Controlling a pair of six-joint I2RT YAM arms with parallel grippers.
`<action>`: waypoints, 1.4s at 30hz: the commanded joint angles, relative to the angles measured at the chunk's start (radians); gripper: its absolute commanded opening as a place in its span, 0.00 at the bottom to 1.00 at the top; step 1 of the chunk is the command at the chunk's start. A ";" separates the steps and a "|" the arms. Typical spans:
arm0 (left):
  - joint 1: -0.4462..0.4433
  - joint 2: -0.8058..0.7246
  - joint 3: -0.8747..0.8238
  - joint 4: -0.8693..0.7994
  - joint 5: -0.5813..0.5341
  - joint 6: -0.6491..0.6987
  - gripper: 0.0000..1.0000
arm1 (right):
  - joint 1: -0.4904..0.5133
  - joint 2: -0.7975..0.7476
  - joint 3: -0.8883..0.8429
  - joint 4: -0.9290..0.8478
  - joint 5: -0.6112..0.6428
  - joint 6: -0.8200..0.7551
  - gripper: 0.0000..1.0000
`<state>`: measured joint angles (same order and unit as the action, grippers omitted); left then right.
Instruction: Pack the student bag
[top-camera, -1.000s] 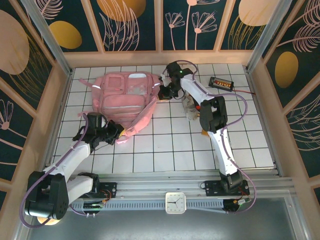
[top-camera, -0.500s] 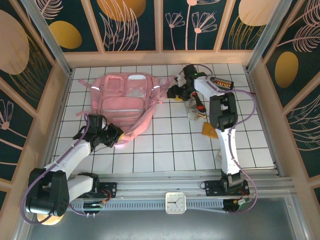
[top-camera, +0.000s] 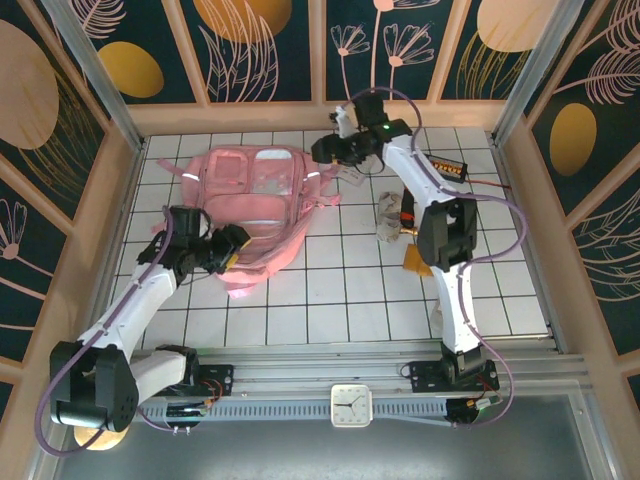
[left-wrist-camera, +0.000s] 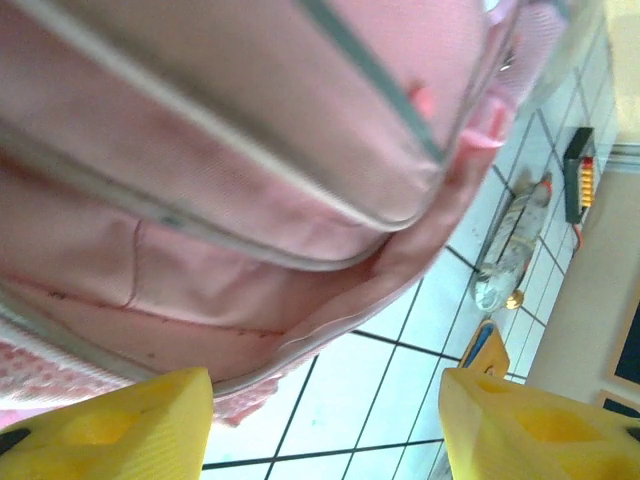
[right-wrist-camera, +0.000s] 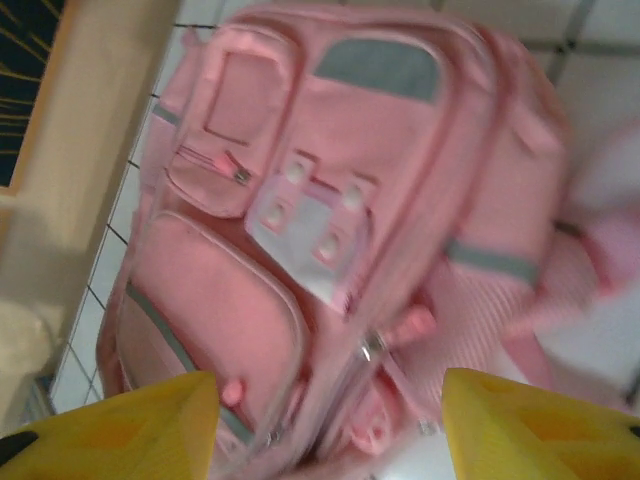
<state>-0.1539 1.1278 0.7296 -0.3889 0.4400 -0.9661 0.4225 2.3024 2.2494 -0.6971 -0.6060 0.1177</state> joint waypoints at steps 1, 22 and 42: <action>0.004 0.027 0.060 -0.103 -0.041 0.081 0.62 | 0.050 0.048 0.007 -0.005 0.021 -0.283 0.62; 0.042 0.356 0.018 0.242 0.027 -0.052 0.64 | 0.101 0.037 -0.334 0.431 0.137 -0.972 0.73; 0.082 0.351 -0.096 0.173 0.019 0.051 0.00 | 0.101 0.077 -0.424 0.524 0.280 -1.078 0.65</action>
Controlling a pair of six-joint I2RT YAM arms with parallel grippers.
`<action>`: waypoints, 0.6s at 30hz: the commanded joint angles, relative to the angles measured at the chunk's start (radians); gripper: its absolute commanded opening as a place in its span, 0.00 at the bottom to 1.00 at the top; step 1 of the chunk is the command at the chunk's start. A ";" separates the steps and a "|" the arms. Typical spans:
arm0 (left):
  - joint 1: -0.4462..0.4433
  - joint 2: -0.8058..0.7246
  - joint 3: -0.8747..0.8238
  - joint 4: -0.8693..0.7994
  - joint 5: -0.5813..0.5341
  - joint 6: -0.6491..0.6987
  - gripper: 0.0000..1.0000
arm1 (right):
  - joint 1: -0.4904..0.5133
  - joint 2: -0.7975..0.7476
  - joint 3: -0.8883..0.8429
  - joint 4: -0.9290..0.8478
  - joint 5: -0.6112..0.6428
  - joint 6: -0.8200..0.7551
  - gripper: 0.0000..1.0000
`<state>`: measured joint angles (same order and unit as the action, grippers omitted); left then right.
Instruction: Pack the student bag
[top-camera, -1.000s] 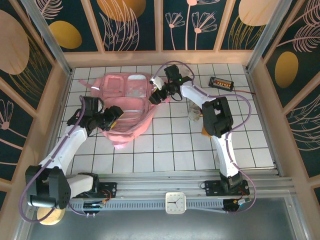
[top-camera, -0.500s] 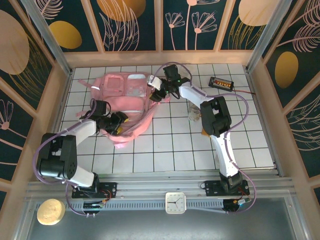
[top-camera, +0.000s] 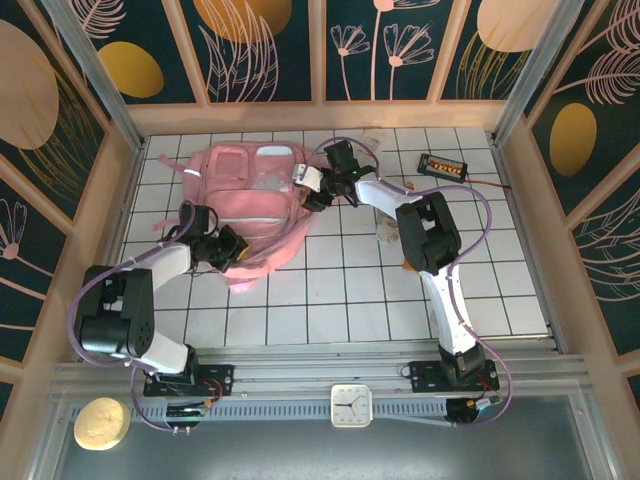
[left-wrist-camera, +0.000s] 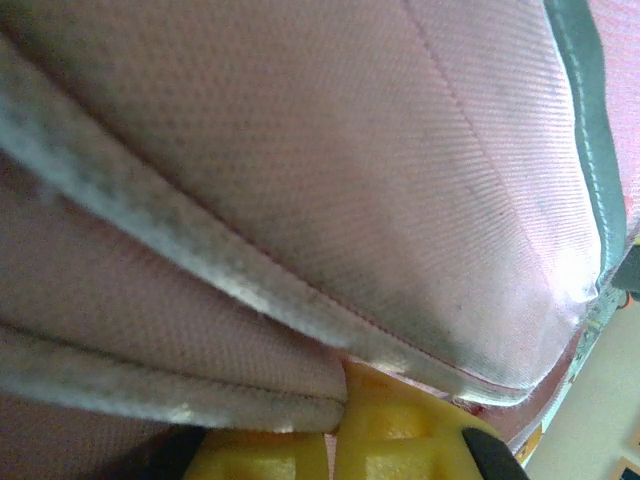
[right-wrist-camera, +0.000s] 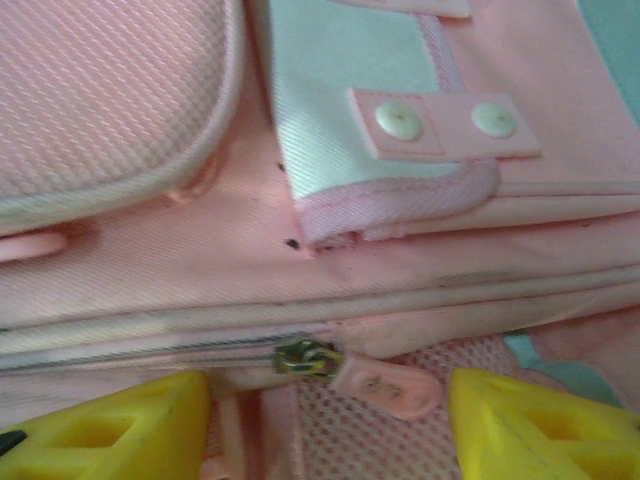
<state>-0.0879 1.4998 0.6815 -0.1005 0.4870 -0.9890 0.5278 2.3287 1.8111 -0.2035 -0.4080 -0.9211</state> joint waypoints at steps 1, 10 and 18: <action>0.018 -0.025 -0.058 -0.122 -0.028 0.082 0.00 | -0.005 0.053 0.017 0.028 0.082 -0.042 0.65; 0.028 -0.020 -0.071 -0.129 -0.017 0.106 0.00 | 0.030 0.074 -0.011 0.033 0.129 -0.082 0.61; 0.030 -0.028 -0.072 -0.146 -0.018 0.121 0.00 | 0.052 0.103 0.003 0.047 0.167 -0.082 0.46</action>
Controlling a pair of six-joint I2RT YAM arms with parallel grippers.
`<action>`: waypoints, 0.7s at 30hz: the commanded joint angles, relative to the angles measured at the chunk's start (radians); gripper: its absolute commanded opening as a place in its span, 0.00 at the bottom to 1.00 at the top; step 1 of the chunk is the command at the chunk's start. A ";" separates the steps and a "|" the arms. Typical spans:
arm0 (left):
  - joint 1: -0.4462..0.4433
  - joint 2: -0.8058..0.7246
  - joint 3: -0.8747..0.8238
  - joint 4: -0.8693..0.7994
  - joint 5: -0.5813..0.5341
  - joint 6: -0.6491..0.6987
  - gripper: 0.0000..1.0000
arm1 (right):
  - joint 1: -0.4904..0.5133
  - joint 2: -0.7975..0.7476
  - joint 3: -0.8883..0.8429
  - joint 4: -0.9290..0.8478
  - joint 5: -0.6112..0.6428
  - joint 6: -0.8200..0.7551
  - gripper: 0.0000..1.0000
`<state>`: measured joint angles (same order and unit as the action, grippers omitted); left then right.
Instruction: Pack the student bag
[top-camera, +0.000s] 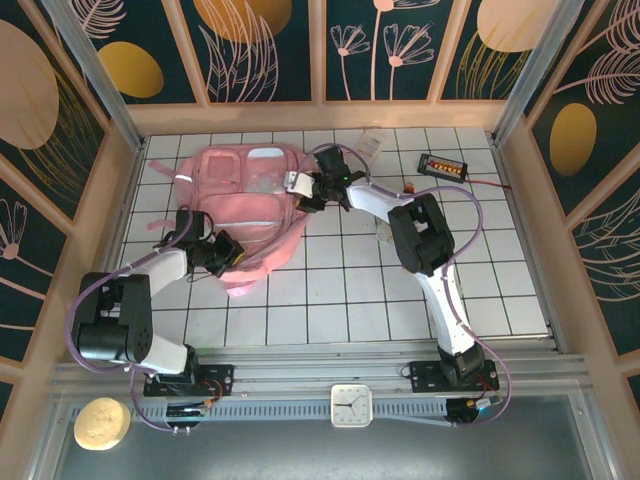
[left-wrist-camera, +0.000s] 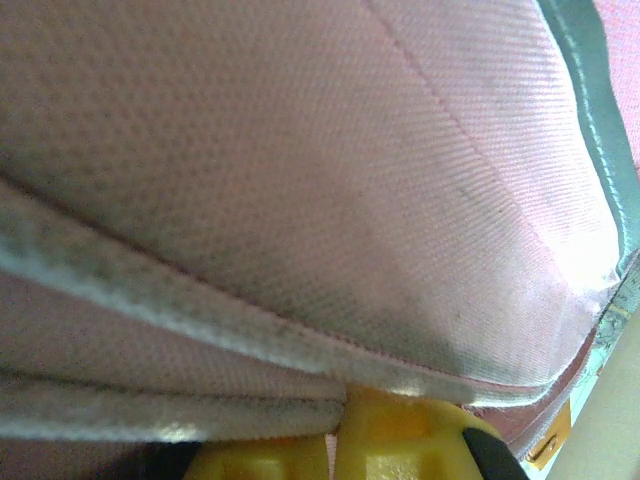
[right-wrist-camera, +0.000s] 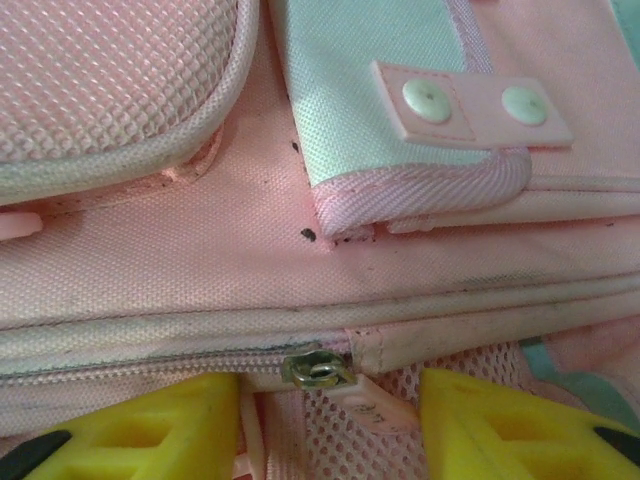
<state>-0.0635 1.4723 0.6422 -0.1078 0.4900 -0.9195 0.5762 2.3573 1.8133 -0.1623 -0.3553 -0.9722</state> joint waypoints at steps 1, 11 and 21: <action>0.005 -0.003 -0.035 -0.138 -0.021 0.050 0.00 | 0.004 0.071 -0.004 0.005 0.120 -0.031 0.45; 0.005 -0.030 -0.058 -0.127 -0.024 0.033 0.00 | 0.011 0.029 -0.052 0.030 0.183 -0.031 0.25; 0.005 -0.049 -0.071 -0.132 -0.029 0.030 0.00 | 0.004 0.007 -0.078 0.074 0.206 0.005 0.00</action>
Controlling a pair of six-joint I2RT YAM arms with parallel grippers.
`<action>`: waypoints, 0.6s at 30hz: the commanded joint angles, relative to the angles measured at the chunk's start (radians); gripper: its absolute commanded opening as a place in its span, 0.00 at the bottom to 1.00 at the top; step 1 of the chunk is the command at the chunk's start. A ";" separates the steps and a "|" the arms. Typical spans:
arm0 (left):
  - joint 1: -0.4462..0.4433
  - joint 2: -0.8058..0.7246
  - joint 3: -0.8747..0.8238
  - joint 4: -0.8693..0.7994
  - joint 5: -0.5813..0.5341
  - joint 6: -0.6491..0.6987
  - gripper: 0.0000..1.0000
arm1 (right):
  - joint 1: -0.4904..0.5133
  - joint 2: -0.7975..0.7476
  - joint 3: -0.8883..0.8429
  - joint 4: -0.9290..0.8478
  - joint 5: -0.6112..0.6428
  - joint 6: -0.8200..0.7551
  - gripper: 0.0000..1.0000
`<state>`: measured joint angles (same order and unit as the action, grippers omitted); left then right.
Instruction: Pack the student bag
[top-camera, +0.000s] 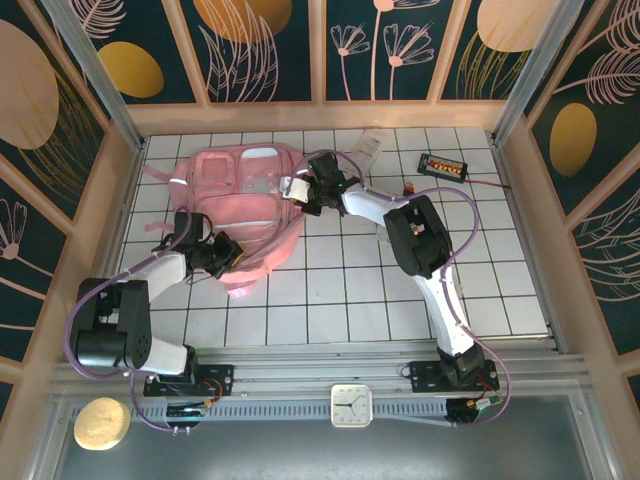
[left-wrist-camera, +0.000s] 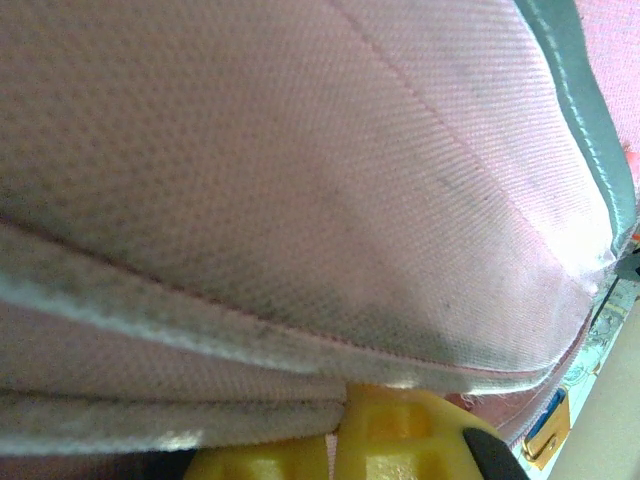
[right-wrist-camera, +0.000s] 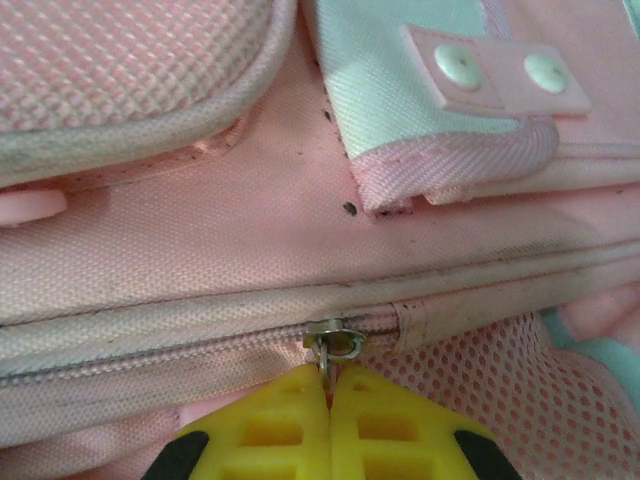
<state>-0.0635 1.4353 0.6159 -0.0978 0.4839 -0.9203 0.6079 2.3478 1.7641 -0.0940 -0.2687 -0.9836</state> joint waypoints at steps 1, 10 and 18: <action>0.005 -0.015 -0.048 -0.140 -0.023 0.029 0.00 | -0.027 0.015 -0.029 0.006 0.116 0.023 0.00; 0.005 -0.039 -0.057 -0.107 -0.021 -0.008 0.00 | -0.026 -0.051 -0.032 -0.100 -0.007 0.082 0.00; 0.005 -0.046 -0.083 -0.027 -0.005 -0.075 0.00 | -0.018 -0.108 -0.028 -0.306 -0.121 0.136 0.00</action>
<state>-0.0631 1.3884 0.5652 -0.0883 0.4751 -0.9627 0.5961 2.2963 1.7546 -0.2333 -0.3439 -0.8867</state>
